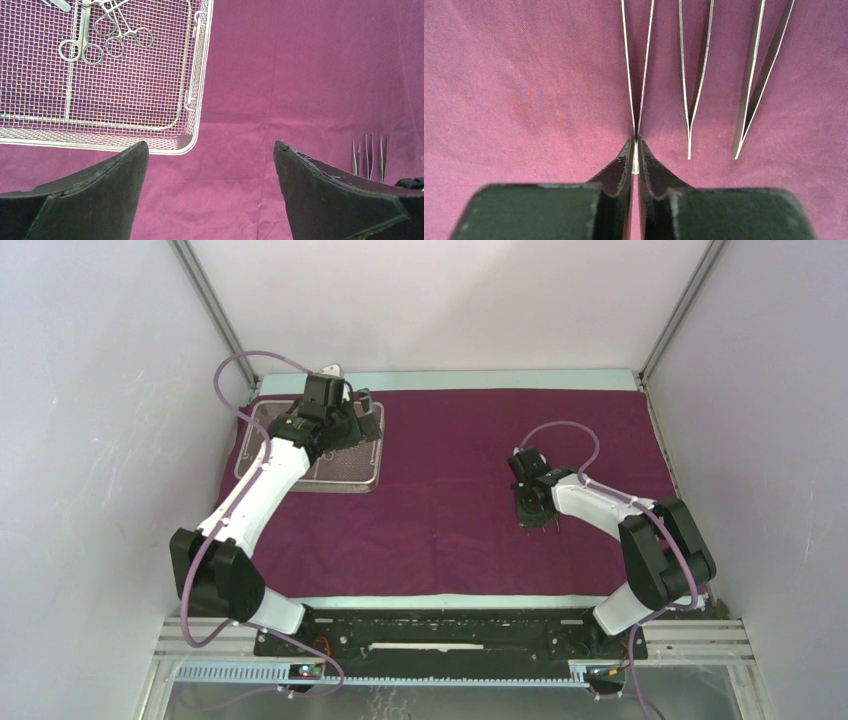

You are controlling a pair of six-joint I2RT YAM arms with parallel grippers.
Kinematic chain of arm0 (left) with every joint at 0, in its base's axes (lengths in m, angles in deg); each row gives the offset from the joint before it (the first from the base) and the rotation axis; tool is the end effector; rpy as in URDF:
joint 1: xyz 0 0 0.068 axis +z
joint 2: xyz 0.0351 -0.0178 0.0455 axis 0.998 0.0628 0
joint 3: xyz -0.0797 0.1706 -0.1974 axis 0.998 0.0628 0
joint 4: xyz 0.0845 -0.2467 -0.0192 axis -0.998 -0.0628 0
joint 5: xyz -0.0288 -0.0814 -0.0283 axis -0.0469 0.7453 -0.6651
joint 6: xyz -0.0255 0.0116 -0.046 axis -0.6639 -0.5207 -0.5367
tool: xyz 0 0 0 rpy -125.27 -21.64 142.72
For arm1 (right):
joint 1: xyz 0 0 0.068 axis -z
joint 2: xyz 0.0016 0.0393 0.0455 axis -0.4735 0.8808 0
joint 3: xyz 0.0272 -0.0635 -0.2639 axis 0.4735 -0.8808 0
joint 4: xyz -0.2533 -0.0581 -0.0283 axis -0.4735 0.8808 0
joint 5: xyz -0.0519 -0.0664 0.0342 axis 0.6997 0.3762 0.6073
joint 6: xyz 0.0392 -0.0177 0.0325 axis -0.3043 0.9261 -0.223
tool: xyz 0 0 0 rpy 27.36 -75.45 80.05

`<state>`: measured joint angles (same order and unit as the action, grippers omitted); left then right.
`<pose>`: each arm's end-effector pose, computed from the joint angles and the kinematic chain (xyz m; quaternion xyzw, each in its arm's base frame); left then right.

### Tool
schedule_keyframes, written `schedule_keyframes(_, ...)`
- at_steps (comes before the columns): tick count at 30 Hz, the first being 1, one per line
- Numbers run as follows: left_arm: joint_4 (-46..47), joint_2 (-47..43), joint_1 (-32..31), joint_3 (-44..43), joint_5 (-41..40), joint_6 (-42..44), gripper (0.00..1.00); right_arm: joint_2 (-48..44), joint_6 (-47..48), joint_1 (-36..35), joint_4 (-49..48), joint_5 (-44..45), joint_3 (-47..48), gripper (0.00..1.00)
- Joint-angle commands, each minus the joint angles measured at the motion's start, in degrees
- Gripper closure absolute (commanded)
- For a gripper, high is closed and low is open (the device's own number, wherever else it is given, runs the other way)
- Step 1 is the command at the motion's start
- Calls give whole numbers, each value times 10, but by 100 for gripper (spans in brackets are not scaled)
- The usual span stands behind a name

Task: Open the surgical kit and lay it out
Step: Place the medical item in the surgical kit.

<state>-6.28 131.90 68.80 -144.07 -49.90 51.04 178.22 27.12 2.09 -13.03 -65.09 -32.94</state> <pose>0.3069 -0.0934 0.3363 -0.0946 0.9092 -0.1093 0.3905 0.2565 0.1199 0.1689 -0.0615 0.9813 -0.0065 0.1824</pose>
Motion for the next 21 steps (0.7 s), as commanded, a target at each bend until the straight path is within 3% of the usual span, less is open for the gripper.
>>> schedule_keyframes(1,16,-7,-1,11,0,10,0,5,-9,1,10,5,16,85)
schedule_keyframes(6,15,-7,-1,11,-1,10,0,6,-14,-8,8,1,17,73)
schedule_keyframes(21,15,2,-1,5,4,9,0,-20,-18,-5,20,11,20,63)
